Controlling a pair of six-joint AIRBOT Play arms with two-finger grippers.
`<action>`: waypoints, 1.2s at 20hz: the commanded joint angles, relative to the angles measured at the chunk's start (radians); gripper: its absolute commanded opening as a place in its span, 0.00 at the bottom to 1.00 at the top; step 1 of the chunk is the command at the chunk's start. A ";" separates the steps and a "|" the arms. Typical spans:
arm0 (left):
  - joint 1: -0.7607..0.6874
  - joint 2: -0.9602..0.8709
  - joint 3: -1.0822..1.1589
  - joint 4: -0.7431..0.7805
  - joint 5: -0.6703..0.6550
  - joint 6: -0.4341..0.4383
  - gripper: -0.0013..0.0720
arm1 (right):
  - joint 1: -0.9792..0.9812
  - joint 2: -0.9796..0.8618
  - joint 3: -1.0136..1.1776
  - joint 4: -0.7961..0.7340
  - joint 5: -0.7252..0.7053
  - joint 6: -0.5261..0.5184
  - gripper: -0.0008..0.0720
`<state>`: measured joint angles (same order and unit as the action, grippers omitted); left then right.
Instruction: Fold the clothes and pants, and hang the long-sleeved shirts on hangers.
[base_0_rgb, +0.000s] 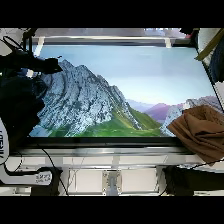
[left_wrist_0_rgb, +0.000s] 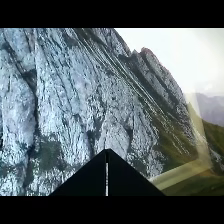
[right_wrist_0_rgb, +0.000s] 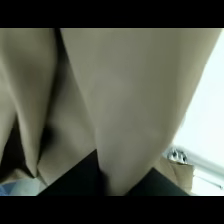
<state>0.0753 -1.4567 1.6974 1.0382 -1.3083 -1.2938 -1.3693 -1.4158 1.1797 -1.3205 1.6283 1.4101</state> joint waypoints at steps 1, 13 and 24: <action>-0.001 0.000 0.000 0.000 0.001 0.000 0.04 | -0.028 0.116 0.087 0.032 0.055 0.003 0.21; 0.001 -0.001 0.000 0.000 -0.062 0.000 0.04 | -0.005 0.328 0.349 0.407 0.052 0.145 0.83; -0.006 -0.002 0.000 -0.003 -0.129 0.000 0.04 | 0.692 0.360 0.349 0.371 -0.014 0.006 0.72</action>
<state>0.0700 -1.4574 1.6974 1.0370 -1.4242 -1.2945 -0.8280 -1.0580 1.5276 -0.9001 1.6161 1.4315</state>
